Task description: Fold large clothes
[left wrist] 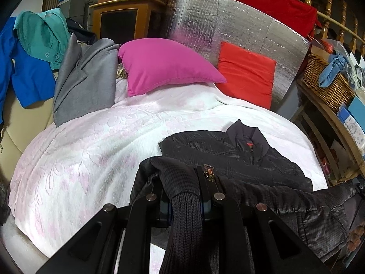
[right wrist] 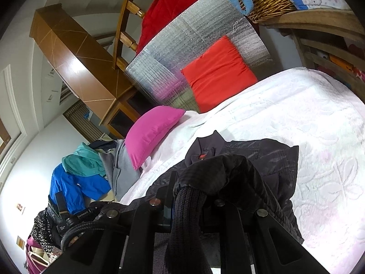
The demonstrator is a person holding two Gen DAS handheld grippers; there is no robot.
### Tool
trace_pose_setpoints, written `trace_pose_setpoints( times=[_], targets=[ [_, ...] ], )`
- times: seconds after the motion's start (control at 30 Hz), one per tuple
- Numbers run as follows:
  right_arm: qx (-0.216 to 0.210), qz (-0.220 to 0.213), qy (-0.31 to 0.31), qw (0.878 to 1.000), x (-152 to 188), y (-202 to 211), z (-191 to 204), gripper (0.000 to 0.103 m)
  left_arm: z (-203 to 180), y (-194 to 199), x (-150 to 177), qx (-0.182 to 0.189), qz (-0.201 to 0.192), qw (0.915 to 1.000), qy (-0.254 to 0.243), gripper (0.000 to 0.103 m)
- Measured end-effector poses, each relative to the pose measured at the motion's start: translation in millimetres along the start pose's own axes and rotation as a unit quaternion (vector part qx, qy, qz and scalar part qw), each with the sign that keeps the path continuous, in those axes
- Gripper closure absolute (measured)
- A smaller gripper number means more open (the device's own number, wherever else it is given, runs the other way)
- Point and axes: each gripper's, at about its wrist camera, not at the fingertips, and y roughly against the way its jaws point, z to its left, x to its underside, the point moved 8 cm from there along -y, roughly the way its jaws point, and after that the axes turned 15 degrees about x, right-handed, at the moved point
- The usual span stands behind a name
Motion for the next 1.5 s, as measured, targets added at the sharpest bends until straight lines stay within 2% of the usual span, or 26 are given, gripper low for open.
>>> trace_pose_setpoints(
  times=[1.5],
  targets=[
    [0.025,0.013,0.021,0.999,-29,-40,-2,0.088,3,-41,-25,-0.013,0.014,0.9998,-0.006,0.085]
  ],
)
